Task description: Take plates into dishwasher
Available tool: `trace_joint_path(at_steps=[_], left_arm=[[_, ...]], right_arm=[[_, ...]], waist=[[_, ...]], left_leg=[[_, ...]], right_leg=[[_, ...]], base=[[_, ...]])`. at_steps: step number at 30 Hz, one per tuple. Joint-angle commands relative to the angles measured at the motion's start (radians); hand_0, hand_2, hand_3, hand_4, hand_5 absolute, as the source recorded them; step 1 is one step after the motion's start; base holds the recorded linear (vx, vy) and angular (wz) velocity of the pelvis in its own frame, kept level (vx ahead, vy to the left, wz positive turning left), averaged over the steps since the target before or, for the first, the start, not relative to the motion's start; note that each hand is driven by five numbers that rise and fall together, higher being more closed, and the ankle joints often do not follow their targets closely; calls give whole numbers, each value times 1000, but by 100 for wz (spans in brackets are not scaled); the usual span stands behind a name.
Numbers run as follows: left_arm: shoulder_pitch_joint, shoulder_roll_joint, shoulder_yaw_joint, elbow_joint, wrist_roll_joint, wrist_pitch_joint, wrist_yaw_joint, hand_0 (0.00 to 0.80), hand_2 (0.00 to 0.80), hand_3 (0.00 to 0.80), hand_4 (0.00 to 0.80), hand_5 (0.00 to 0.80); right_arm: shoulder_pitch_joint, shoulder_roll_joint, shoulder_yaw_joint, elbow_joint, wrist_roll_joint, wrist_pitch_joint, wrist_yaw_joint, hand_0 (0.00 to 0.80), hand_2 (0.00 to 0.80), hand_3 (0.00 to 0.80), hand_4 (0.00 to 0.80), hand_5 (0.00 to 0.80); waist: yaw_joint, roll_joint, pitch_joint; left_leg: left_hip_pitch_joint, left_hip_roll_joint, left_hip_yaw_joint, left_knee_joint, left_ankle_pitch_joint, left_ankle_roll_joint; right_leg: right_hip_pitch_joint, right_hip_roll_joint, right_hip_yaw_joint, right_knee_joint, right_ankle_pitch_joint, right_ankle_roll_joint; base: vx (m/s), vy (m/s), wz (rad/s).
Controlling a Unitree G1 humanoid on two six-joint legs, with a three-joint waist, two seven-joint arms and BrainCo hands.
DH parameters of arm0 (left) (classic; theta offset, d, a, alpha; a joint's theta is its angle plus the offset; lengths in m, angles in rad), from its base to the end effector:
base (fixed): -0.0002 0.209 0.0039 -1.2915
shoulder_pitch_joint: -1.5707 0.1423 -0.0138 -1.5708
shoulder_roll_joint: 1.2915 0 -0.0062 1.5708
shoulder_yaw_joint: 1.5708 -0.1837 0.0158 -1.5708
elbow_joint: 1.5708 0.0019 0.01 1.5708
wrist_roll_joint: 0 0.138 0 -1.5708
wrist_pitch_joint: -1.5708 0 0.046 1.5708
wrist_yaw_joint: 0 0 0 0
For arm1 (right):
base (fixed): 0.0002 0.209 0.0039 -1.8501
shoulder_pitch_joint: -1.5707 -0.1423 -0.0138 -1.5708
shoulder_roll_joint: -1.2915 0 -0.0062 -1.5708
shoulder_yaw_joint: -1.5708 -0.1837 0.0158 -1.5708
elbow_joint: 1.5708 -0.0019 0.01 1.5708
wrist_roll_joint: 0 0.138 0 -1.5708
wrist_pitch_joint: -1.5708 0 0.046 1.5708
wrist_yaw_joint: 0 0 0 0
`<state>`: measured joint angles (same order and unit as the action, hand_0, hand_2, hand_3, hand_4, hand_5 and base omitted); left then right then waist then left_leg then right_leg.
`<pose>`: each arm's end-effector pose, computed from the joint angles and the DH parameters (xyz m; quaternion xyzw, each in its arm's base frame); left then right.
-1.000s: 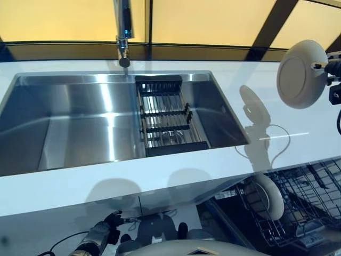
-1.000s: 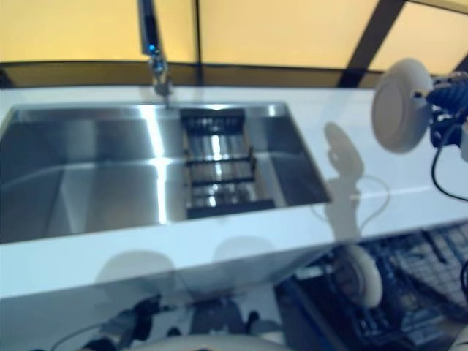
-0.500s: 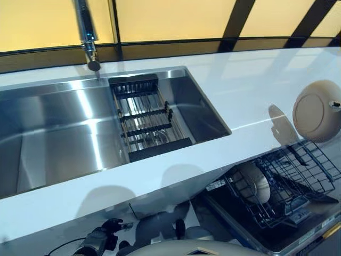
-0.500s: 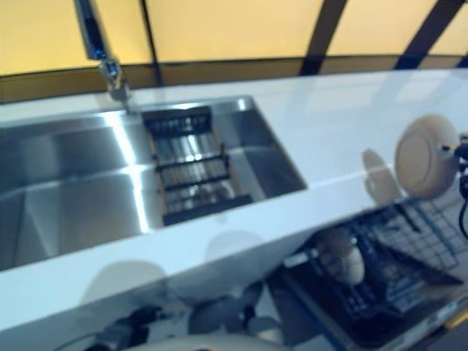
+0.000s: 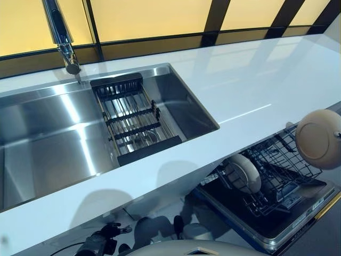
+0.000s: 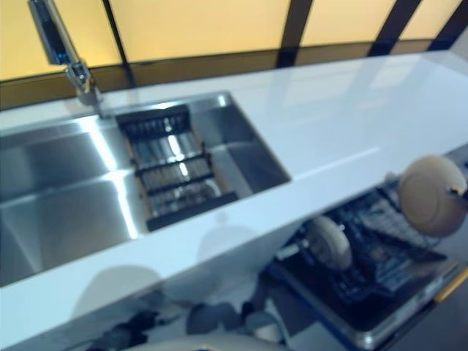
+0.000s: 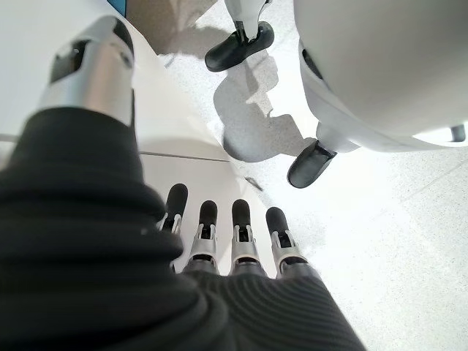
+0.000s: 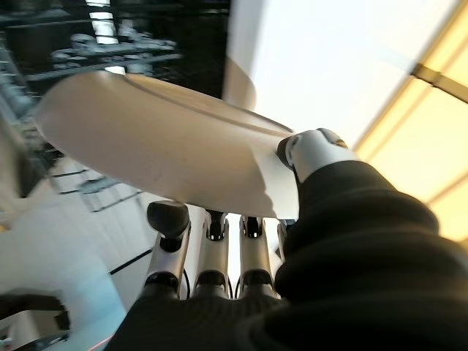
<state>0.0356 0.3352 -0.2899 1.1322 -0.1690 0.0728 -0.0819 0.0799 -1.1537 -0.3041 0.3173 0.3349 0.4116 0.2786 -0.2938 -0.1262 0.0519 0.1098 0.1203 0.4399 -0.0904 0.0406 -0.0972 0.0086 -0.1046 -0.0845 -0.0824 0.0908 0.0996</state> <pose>0.0695 0.2433 -0.1088 0.1192 0.5939 -0.0116 0.7956 0.1636 -0.4099 0.1654 -0.2875 0.2780 -0.1597 0.9025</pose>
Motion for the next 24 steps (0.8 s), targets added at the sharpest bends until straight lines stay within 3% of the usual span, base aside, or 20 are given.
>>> trace_joint_path(at_steps=[1, 12, 24], left_arm=[[-108, 51, 59, 9, 8, -49, -2, 0, 0, 0, 0, 0], [-121, 49, 64, 3, -1, -43, -3, 0, 0, 0, 0, 0], [-115, 48, 75, -13, 14, -42, -8, 0, 0, 0, 0, 0]], right_arm=[[-57, 16, -56, -25, -76, -85, 44, 800, 800, 800, 800, 800], [-44, 91, 33, -15, -202, -147, 82, 800, 800, 800, 800, 800], [-98, 182, 143, 13, -262, -133, 74, 800, 800, 800, 800, 800]], waist=[[9, -7, 6], [6, 9, 12], [37, 39, 32]], left_leg=[[34, 10, -2, 92, -146, 92], [40, 6, 2, 91, -150, 94], [37, -5, -19, 86, -144, 88]], right_leg=[[-93, 5, 26, 108, 5, 83], [-106, 2, 17, 113, 6, 82], [-95, -12, -7, 110, -3, 75]], base=[[0, 0, 0], [0, -6, 0], [-2, -23, 3]])
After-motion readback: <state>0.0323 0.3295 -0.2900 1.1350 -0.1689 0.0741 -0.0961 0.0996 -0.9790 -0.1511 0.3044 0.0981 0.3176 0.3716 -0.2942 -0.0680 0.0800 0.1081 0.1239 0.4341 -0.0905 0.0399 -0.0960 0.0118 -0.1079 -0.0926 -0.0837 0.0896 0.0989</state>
